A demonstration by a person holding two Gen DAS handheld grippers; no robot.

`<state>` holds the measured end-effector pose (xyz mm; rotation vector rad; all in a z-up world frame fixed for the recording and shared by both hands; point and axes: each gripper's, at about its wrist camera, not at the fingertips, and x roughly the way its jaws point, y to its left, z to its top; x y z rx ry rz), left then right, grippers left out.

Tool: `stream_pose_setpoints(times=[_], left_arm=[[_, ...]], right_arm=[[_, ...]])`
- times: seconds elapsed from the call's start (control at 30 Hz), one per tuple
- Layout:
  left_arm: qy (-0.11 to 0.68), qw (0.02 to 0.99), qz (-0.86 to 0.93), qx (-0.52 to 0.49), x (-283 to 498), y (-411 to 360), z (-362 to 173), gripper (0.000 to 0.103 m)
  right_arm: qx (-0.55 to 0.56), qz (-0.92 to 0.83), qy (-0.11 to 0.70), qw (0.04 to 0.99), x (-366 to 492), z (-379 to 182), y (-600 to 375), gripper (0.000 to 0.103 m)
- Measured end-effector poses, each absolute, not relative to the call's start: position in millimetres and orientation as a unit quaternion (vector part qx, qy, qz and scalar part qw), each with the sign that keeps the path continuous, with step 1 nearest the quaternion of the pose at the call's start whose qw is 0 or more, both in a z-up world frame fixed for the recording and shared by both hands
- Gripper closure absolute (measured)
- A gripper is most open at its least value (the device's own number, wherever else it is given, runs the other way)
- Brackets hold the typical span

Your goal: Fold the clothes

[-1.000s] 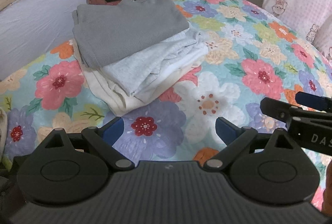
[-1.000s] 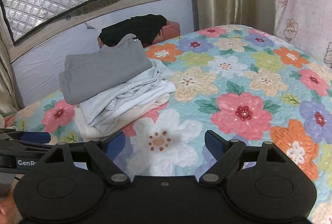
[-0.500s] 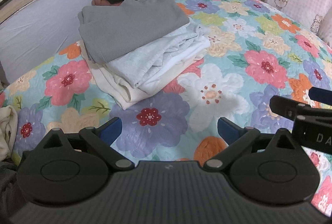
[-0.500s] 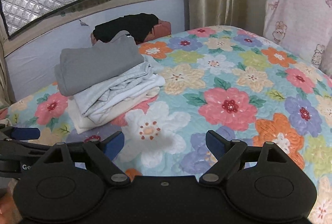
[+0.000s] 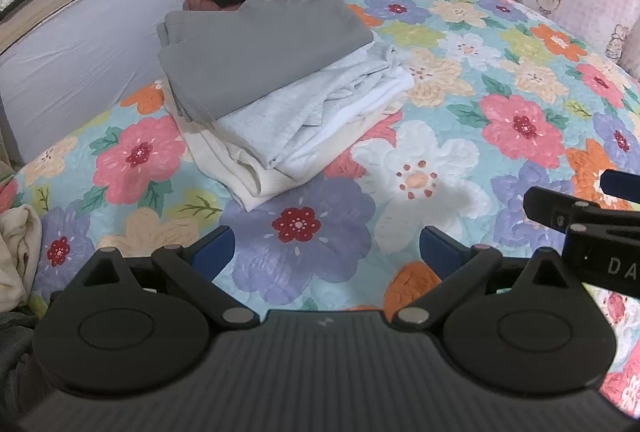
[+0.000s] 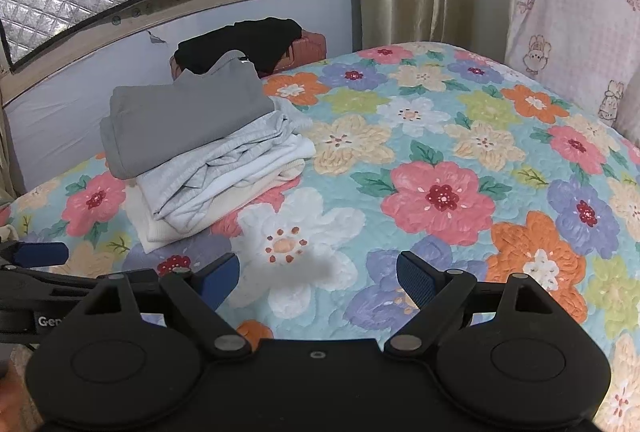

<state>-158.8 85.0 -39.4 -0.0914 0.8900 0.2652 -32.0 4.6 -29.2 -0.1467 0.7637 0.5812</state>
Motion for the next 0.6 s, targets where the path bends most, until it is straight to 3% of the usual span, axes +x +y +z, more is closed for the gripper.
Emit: stream_pose_setpoints(times=[0.6], left_arm=[[0.428,0.894,0.129,-0.044,-163.3,83.2,-38.5,0.003]], right_arm=[[-0.072,0.281,0.369,0.883,-35.7,-28.8,4.6,0.014]])
